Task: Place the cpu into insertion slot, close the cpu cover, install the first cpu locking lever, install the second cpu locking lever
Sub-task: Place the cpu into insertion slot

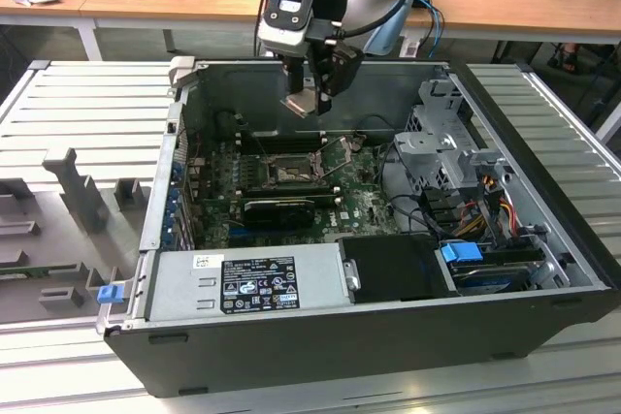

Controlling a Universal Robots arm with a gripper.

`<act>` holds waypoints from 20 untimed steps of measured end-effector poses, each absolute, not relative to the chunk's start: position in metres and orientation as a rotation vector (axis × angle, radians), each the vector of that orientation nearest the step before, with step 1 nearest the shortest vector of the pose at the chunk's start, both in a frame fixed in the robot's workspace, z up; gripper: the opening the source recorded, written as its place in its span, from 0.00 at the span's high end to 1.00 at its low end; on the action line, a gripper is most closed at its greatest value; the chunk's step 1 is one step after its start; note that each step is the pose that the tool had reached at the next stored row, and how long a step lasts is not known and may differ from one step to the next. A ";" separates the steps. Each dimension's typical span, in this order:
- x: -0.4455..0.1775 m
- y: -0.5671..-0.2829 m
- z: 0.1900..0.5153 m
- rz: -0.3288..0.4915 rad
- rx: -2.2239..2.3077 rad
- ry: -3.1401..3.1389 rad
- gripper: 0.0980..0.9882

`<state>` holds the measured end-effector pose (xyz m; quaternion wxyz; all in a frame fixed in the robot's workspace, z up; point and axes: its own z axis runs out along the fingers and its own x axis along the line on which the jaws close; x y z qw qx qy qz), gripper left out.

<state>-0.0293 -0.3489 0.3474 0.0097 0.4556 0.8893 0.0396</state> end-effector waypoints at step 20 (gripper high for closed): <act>-0.029 -0.349 0.346 0.121 1.652 2.639 0.51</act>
